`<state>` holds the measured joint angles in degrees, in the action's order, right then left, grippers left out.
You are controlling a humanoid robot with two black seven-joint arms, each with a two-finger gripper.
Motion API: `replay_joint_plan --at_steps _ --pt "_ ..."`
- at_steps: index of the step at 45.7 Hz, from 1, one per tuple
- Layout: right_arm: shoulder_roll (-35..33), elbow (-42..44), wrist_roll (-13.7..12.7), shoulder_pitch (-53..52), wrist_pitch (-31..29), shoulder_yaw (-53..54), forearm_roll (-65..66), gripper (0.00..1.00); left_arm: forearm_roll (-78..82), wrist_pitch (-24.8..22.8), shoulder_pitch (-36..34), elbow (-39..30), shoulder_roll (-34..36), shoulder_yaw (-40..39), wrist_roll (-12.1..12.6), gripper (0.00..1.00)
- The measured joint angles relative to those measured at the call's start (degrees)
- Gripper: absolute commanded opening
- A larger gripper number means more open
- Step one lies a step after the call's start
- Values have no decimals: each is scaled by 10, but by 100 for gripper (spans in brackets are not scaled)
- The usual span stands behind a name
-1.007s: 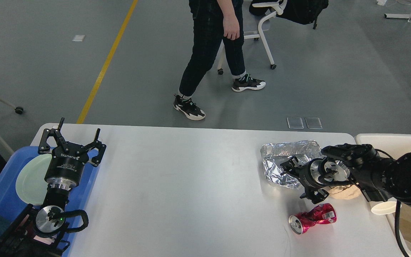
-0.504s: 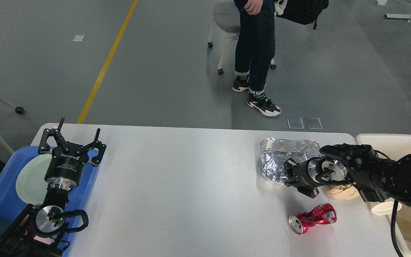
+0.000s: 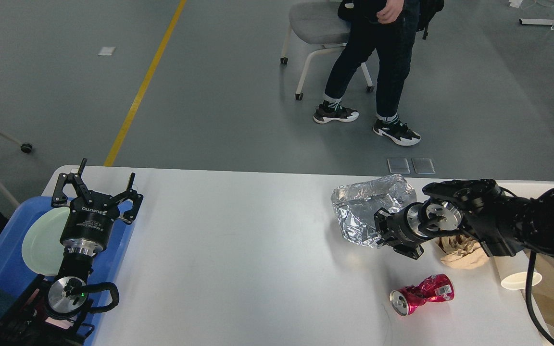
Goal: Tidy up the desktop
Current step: 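Close the right gripper on the silver foil, then lift the silver foil and drop it into the white bin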
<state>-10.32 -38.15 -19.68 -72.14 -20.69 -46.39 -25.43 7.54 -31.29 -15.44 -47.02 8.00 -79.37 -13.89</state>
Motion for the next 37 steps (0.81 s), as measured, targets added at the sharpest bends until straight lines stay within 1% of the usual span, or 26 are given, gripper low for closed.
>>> replay_joint_plan --at_steps 4,7,13,17,25,26,32,37 --pt "-16 -53 -8 -61 -16 -15 14 0 0 0 0 0 0 0 0 96" --pt "-26 -89 -13 -116 -43 -35 21 0 0 0 0 0 0 0 0 96" --pt "-39 -157 -16 -238 -126 -96 29 0 0 0 0 0 0 0 0 96" --pt "-39 -213 -16 -332 -167 -145 46 0 0 0 1 0 0 0 0 96" --pt "-52 -363 -12 -522 -191 -213 123 0 0 0 1 0 0 0 0 96" --pt "-60 -411 -10 -570 -193 -226 145 0 0 0 1 0 0 0 0 96" --pt "-79 -497 -4 -652 -210 -242 161 0 0 0 1 0 0 0 0 96" --pt "-94 -540 0 -682 -218 -247 161 0 0 0 1 0 0 0 0 96"
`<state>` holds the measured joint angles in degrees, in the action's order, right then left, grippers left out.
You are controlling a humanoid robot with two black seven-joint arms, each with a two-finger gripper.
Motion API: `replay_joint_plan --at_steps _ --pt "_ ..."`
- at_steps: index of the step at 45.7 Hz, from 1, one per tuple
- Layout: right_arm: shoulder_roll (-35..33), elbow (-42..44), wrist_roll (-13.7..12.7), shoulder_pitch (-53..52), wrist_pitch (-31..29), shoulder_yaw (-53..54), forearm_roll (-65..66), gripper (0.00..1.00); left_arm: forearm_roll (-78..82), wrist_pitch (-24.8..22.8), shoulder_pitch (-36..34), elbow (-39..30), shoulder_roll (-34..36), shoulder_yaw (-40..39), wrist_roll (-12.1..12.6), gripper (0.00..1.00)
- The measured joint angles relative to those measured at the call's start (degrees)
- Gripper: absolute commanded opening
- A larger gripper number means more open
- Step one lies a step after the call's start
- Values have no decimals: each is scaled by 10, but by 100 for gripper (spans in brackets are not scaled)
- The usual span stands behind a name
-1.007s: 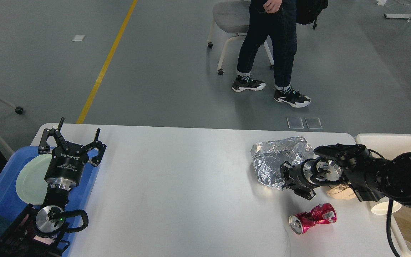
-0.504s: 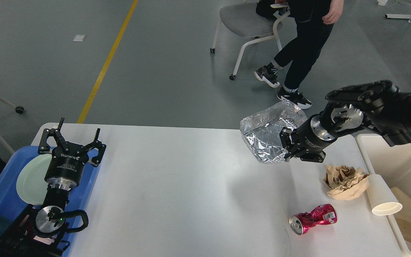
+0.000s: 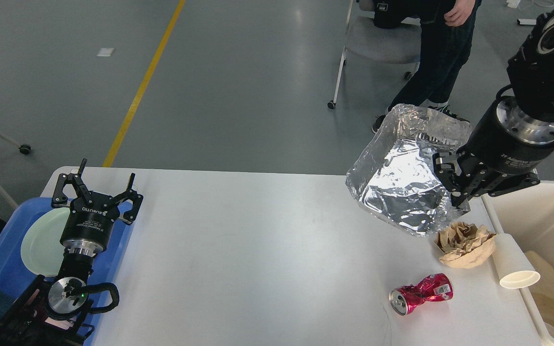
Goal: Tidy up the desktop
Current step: 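Lift the silver foil and drop it into the white bin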
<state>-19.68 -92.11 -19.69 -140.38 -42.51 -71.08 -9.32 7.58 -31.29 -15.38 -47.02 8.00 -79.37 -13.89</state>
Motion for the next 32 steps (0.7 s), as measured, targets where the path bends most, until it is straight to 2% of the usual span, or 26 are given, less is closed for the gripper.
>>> replay_joint_plan --at_steps 12,17,23,32 --pt "-10 2 6 -6 30 -50 -6 0 0 0 0 0 0 0 0 96" --pt "-51 18 6 11 64 -83 -2 0 0 0 0 0 0 0 0 96" --pt "-144 86 2 77 82 -94 12 0 0 0 0 0 0 0 0 96" --pt "-251 256 1 242 107 -82 26 0 0 0 0 0 0 0 0 96"
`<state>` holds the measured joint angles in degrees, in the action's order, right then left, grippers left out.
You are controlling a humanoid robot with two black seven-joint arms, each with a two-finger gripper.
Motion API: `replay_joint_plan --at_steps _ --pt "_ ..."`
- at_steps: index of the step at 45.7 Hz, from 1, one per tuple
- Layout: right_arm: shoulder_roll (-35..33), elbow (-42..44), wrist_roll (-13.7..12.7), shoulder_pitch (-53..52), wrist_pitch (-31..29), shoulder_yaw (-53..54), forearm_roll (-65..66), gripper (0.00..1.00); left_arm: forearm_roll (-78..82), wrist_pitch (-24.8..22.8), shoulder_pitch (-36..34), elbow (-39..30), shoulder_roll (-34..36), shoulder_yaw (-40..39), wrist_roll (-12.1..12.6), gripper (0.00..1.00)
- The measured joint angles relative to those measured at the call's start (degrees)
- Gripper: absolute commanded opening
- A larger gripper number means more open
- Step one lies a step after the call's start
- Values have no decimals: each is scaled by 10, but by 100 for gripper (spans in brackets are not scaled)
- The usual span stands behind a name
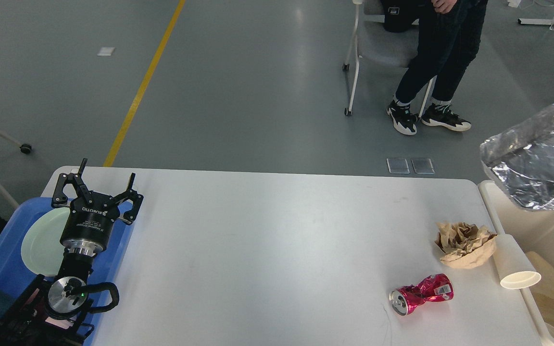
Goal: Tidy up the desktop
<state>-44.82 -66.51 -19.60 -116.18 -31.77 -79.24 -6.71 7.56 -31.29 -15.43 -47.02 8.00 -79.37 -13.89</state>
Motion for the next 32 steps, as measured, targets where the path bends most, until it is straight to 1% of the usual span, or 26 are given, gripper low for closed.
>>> replay_joint_plan --at_steps 4,7,12,15,20,26,29,32 --pt "-23 61 1 98 47 31 0 0 0 0 0 0 0 0 0 96" --pt "-31 99 1 182 99 67 -1 0 0 0 0 0 0 0 0 96" --pt "-31 176 2 328 179 150 -5 0 0 0 0 0 0 0 0 96" --pt "-23 234 4 413 205 201 -6 0 0 0 0 0 0 0 0 96" --pt "27 371 6 575 222 299 -7 0 0 0 0 0 0 0 0 96" --pt "119 564 8 741 232 382 -8 0 0 0 0 0 0 0 0 96" --pt "162 631 11 796 240 399 -8 0 0 0 0 0 0 0 0 96" --pt "186 659 13 825 249 406 -8 0 0 0 0 0 0 0 0 96"
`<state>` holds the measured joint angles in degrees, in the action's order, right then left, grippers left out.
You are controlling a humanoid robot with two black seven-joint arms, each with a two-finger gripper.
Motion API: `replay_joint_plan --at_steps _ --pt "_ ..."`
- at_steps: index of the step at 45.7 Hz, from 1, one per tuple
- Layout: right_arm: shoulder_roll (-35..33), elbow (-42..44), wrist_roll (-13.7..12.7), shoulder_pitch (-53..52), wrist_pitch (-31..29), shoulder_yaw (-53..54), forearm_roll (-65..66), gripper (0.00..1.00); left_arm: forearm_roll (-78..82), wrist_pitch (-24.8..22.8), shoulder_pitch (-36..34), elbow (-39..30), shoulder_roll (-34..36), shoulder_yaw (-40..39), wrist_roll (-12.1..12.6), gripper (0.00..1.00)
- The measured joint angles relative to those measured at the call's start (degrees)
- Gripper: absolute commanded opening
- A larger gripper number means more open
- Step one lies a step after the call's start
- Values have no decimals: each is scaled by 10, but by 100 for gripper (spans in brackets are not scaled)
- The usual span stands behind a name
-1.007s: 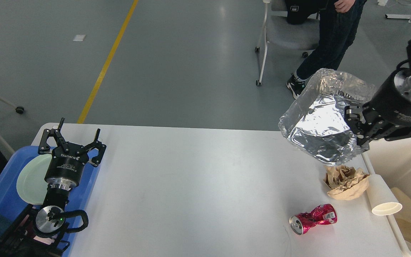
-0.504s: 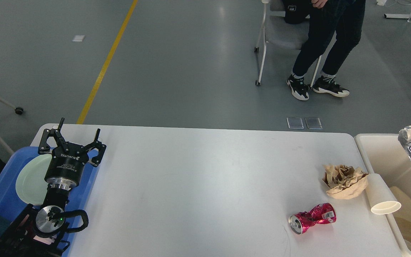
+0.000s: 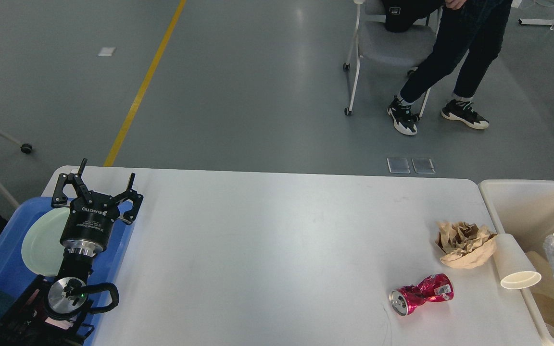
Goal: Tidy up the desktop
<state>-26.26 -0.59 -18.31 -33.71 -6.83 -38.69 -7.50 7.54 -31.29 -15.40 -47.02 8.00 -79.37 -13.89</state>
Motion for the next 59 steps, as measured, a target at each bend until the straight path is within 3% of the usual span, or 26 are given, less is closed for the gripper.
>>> replay_joint_plan --at_steps 14,47,48,50,55,56,59 --pt "43 16 0 42 33 6 -1 0 0 0 0 0 0 0 0 96" --pt "76 14 0 51 35 6 -1 0 0 0 0 0 0 0 0 96" --pt "78 14 0 51 35 6 -1 4 0 0 0 0 0 0 0 96" --pt "80 14 0 52 35 6 -1 25 0 0 0 0 0 0 0 96" --pt "82 14 0 53 40 3 -1 89 0 0 0 0 0 0 0 96" --pt "82 14 0 53 43 3 -1 97 0 0 0 0 0 0 0 96" --pt "82 16 0 53 55 1 -1 100 0 0 0 0 0 0 0 96"
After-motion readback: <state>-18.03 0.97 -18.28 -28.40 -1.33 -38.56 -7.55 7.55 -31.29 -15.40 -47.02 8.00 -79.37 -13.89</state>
